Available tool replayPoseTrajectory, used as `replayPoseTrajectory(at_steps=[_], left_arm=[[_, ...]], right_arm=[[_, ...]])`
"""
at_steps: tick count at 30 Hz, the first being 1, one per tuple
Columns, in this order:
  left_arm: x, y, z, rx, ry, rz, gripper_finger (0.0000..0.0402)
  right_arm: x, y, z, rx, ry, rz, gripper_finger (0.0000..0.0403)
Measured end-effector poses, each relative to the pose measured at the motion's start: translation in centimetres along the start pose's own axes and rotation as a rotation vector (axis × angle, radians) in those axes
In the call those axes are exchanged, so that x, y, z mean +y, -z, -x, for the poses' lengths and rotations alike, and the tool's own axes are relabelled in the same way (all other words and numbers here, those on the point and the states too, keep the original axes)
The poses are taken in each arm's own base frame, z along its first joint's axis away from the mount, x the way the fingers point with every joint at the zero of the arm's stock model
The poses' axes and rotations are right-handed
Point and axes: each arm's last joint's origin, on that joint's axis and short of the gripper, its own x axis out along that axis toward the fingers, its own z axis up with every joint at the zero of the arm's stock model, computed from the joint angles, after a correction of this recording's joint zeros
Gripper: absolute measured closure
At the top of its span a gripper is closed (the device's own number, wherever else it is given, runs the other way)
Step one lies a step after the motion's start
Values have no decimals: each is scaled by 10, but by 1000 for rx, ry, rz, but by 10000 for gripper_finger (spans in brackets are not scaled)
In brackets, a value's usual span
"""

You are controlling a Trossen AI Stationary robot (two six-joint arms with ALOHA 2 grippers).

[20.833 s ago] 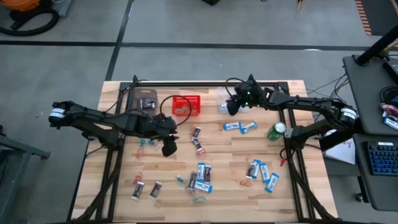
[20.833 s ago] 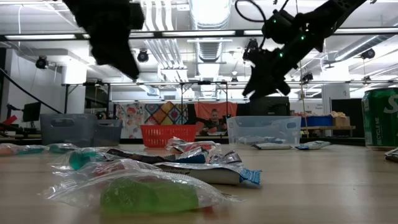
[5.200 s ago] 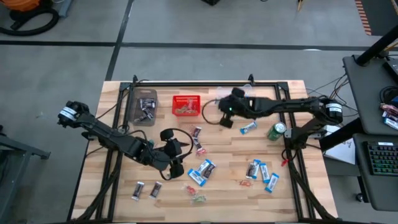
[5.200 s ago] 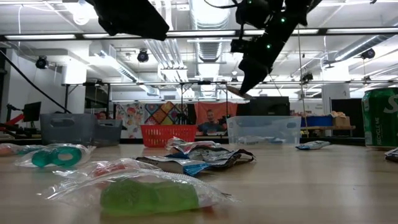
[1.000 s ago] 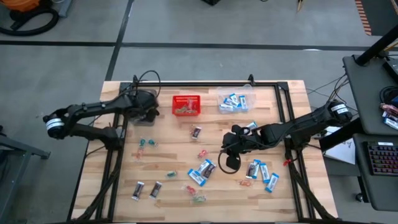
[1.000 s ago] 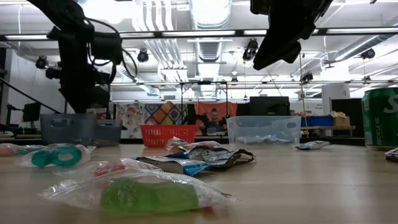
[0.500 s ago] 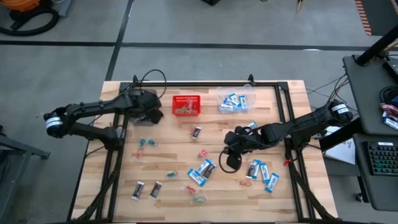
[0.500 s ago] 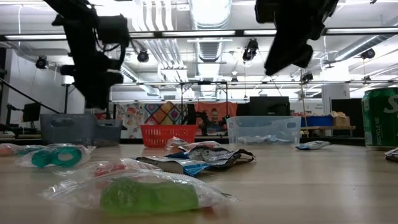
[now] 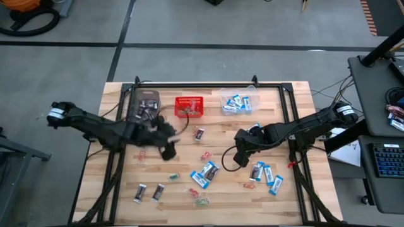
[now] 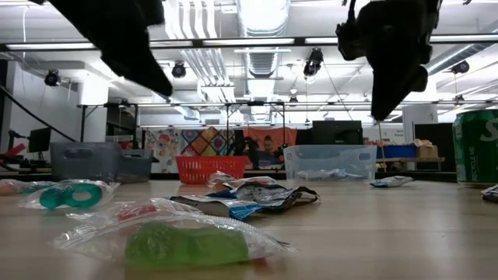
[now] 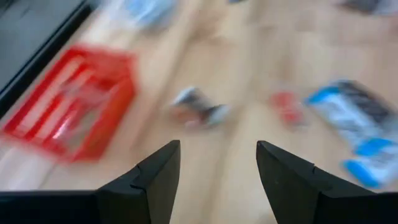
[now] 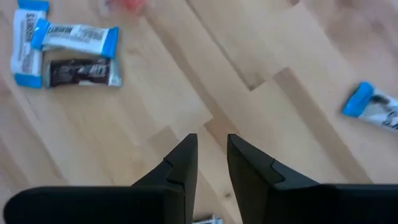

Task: Sort candy
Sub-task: Put the orange gummy into the red bin

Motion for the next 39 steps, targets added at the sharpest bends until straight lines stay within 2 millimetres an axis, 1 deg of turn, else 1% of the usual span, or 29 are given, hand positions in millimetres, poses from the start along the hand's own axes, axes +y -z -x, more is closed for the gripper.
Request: replayPoseTrajectory(at_steps=[3,5,7,9,14,18,21,24,27,31,36,39], left_arm=[[-19,2,6,-91,94,-58,208],[-27,4,7,-154,135,-68,208],[-30,5,5,-223,164,-46,208],[-29,8,2,-293,167,0,208],[-21,26,-8,-438,49,111,207],[-15,39,-12,-493,20,169,202],[-12,42,-13,-522,15,197,200],[-13,43,-19,-513,-1,202,201],[-16,42,-35,-497,-24,212,201],[-22,44,-66,-437,-97,187,201],[-22,43,-103,-364,-178,181,201],[-21,45,-122,-326,-219,170,201]], right_arm=[[0,0,0,7,-8,12,318],[0,0,0,5,-9,27,314],[1,-1,0,-5,-14,51,314],[2,-2,0,-20,-19,59,314],[4,-5,0,-68,-20,94,314],[3,-7,0,-95,-4,114,314],[3,-8,0,-124,26,119,313],[1,-9,0,-145,49,123,312],[0,-11,0,-149,52,123,312],[0,-12,0,-160,46,124,312],[0,-13,0,-162,45,134,312],[0,-13,0,-162,45,136,312]])
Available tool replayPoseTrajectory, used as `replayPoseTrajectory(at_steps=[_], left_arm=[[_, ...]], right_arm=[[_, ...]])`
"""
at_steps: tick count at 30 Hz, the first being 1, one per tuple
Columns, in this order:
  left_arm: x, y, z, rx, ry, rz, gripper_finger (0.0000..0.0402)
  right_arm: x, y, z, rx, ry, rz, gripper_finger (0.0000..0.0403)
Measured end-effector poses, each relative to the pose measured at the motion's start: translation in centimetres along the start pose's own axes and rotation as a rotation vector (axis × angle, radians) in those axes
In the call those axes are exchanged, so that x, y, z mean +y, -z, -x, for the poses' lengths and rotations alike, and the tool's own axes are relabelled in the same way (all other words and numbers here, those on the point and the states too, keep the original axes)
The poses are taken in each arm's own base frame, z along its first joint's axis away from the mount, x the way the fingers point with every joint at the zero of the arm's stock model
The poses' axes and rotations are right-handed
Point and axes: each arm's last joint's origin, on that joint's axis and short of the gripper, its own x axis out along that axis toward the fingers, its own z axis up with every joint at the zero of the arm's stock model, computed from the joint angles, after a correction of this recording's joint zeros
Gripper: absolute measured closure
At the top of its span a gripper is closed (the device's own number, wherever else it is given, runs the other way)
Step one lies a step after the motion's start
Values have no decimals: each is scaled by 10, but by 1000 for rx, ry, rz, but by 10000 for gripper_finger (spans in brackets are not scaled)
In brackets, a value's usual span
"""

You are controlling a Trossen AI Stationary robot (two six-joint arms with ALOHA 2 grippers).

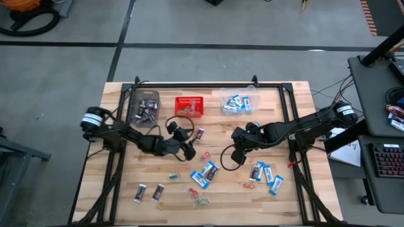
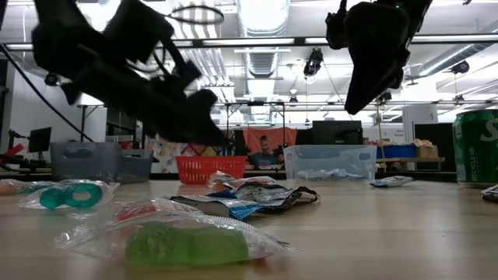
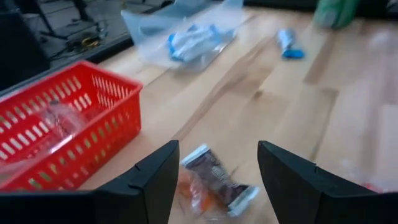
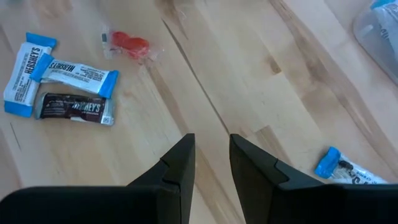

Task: Sort candy
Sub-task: Put the orange gummy into the red bin

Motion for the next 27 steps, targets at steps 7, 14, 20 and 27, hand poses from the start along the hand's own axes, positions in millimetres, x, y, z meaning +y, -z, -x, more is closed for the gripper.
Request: replayPoseTrajectory(at_steps=[7,14,20,27], left_arm=[[10,17,-23,59,-83,55,201],[15,28,-30,85,-76,78,201],[13,39,-38,85,-76,81,205],[13,45,-37,102,-78,72,281]], right_arm=[[0,0,0,1,0,2,312],[0,0,0,-15,17,2,312],[0,0,0,-18,17,2,312],[-1,0,-1,-17,18,2,312]])
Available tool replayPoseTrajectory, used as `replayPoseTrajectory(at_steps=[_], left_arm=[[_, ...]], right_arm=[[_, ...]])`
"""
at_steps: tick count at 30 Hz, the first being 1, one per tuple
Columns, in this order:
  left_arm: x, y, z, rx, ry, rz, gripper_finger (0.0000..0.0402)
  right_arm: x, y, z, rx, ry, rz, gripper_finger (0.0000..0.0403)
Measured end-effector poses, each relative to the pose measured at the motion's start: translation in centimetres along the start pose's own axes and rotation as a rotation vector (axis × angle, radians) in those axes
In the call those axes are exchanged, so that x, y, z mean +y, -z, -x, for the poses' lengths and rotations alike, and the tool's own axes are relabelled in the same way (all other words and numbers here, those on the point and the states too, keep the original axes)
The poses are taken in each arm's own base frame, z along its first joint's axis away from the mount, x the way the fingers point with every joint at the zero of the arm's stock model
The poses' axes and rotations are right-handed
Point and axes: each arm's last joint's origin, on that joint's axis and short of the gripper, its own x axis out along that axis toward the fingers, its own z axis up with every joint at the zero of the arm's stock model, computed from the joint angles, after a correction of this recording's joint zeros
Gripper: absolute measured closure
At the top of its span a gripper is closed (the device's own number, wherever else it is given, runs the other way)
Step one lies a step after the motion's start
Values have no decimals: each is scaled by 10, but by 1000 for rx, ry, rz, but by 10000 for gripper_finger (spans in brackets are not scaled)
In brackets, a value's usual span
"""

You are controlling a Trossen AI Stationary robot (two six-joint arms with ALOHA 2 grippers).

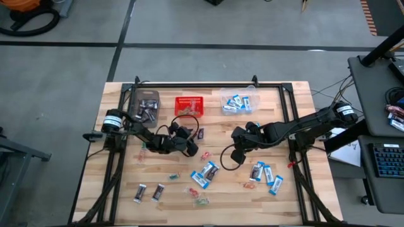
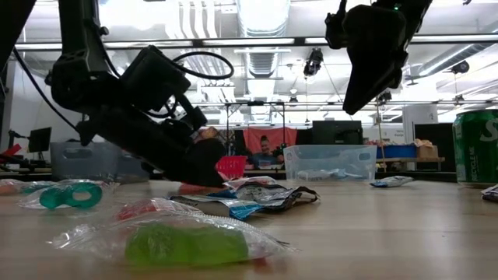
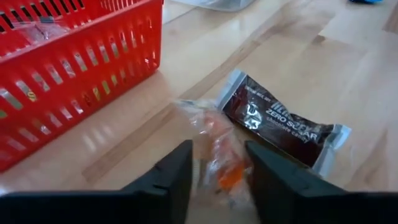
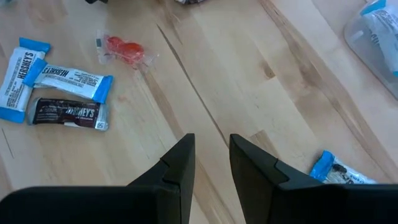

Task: Sort candy
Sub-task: Put the orange gummy into the red bin

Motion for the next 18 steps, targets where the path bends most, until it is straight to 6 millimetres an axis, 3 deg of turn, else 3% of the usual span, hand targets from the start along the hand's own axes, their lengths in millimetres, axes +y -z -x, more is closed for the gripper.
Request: replayPoseTrajectory(at_steps=[7,11,18], left_arm=[[-3,-2,6,3,42,-4,388],[-3,-14,15,-17,87,2,385],[4,-58,37,-103,101,-72,385]], right_arm=[[0,0,0,0,0,0,312],[0,0,0,-4,-2,-1,312],[1,-2,0,-18,-12,5,312]])
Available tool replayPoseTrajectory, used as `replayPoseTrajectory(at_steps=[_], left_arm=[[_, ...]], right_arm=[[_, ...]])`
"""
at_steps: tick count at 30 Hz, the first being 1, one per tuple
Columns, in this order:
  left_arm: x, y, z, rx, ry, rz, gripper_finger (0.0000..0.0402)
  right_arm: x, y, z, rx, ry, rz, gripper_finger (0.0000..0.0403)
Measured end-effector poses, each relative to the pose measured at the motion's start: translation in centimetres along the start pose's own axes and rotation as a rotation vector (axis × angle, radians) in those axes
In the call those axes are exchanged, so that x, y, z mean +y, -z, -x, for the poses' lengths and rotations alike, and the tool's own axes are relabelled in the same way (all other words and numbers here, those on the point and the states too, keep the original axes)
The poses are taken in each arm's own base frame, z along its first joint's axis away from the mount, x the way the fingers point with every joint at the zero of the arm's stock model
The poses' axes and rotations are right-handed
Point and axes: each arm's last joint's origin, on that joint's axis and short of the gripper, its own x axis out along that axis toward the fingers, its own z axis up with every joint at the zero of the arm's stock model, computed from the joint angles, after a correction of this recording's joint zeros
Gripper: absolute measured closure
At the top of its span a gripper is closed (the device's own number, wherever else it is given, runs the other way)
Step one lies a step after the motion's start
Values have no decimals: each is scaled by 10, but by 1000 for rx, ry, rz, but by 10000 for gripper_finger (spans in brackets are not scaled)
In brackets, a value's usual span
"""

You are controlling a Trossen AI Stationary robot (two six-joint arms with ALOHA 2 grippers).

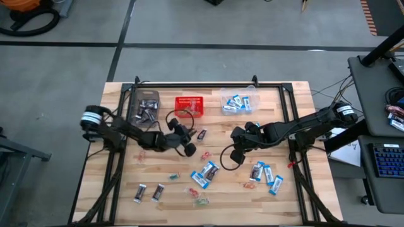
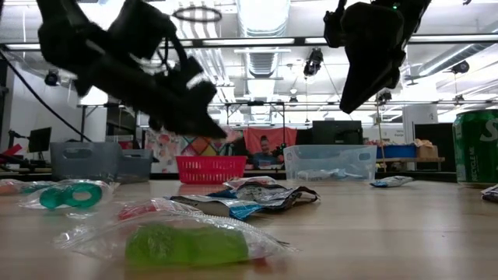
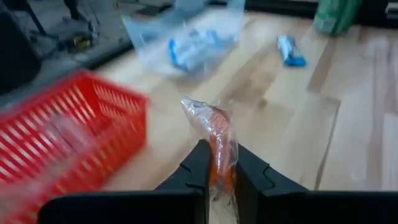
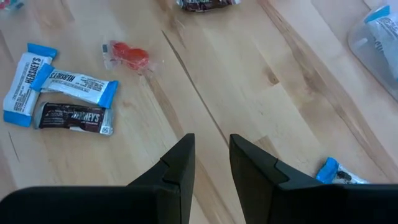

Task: Sort candy
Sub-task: Put the orange gummy into the red bin, then put the brown chocolate into the black bin

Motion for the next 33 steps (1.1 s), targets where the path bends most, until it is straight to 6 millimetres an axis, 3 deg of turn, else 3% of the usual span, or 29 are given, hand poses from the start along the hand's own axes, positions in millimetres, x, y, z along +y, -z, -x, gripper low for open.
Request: replayPoseTrajectory(at_steps=[9,16,25,33], left_arm=[[72,-47,1,3,-187,-24,386],[120,-44,-22,97,-36,119,378],[123,-43,-36,155,-75,56,295],[114,-56,-34,322,-78,1,235]], right_arm=[[-1,-1,0,-20,23,26,312],[-3,-3,0,-82,98,57,312],[-2,-3,0,-76,89,63,312],[4,0,1,60,-107,-23,312]])
